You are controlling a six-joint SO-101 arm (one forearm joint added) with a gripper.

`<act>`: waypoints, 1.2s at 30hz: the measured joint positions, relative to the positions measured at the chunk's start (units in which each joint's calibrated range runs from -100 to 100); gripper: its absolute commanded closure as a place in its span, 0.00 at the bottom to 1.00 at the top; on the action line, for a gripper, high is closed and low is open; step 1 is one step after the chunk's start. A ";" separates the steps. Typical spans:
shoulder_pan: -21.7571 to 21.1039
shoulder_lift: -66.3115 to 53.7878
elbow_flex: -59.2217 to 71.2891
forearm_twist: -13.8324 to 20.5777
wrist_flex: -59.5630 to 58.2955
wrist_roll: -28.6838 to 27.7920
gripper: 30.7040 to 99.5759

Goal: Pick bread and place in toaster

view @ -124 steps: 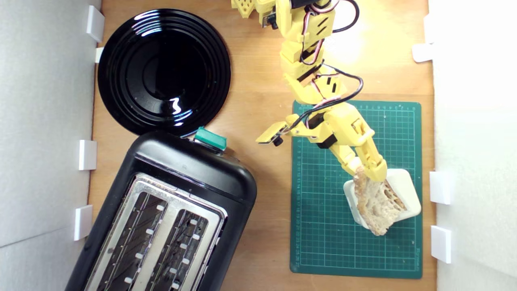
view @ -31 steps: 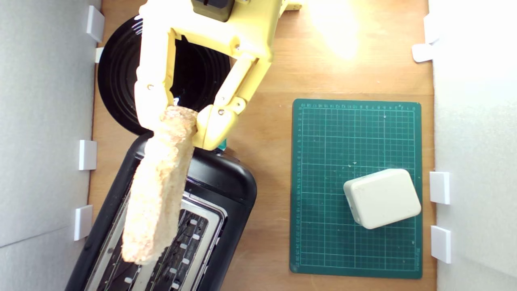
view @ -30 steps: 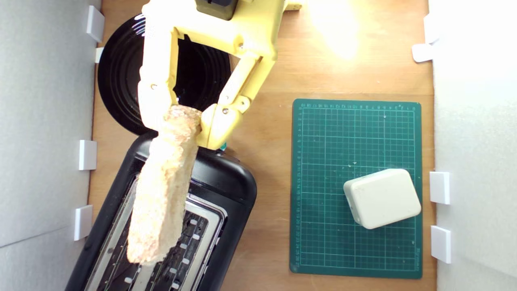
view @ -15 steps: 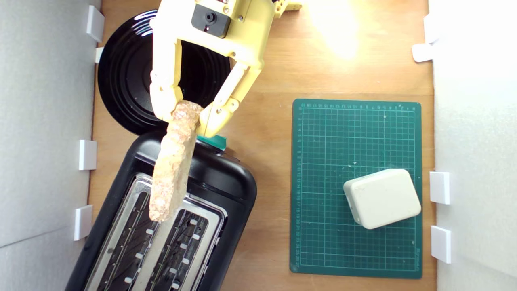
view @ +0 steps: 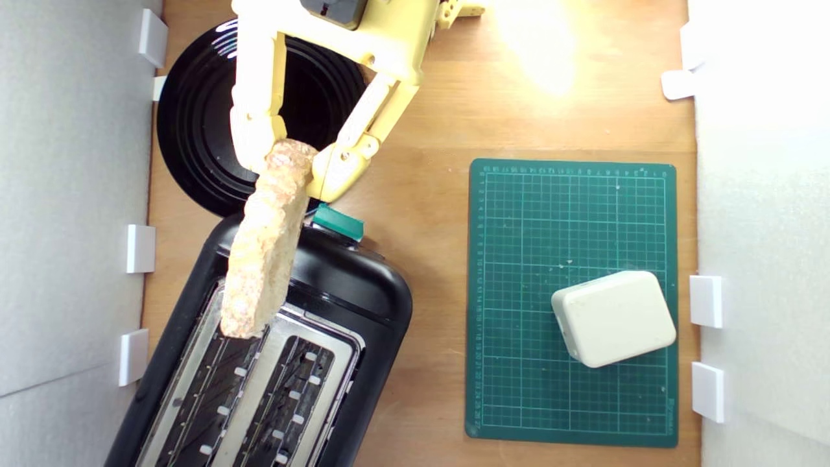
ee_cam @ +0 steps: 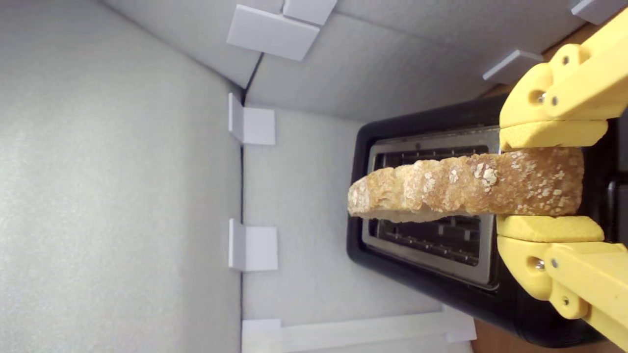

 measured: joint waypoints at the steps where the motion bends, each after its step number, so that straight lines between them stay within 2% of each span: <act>1: 0.46 0.00 0.00 -0.27 1.02 0.67 0.63; 5: 2.56 0.08 0.00 -4.44 2.80 2.48 0.63; 14: 3.75 1.01 -0.74 -4.80 5.08 2.74 0.63; 19: 3.75 4.70 -6.56 -4.80 9.49 2.74 0.63; 36: 3.75 12.77 -18.86 -4.98 10.00 2.74 0.63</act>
